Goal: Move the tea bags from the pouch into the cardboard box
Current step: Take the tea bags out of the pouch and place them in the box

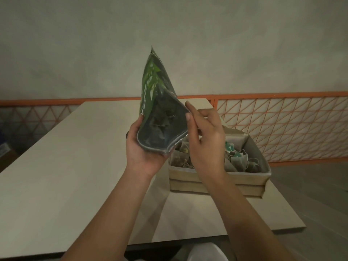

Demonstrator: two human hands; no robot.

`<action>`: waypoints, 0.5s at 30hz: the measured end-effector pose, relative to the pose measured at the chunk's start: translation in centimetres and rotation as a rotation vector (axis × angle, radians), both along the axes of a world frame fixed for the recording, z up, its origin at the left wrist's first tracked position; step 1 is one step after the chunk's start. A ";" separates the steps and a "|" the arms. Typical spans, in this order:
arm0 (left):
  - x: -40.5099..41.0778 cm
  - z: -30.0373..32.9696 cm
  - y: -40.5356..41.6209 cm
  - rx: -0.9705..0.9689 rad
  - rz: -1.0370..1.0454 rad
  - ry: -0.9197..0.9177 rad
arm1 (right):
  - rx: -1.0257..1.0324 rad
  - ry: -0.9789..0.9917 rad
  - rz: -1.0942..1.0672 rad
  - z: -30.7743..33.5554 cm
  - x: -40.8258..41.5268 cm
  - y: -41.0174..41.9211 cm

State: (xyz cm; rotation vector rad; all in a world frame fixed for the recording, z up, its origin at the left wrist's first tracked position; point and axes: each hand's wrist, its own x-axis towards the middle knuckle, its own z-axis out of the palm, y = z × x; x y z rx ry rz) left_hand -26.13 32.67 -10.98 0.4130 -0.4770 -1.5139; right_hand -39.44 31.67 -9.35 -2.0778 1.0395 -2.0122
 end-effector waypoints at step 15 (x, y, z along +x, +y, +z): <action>-1.0 0.6 0.5 0.036 0.001 0.088 | 0.129 -0.276 0.197 -1.2 -0.3 1.2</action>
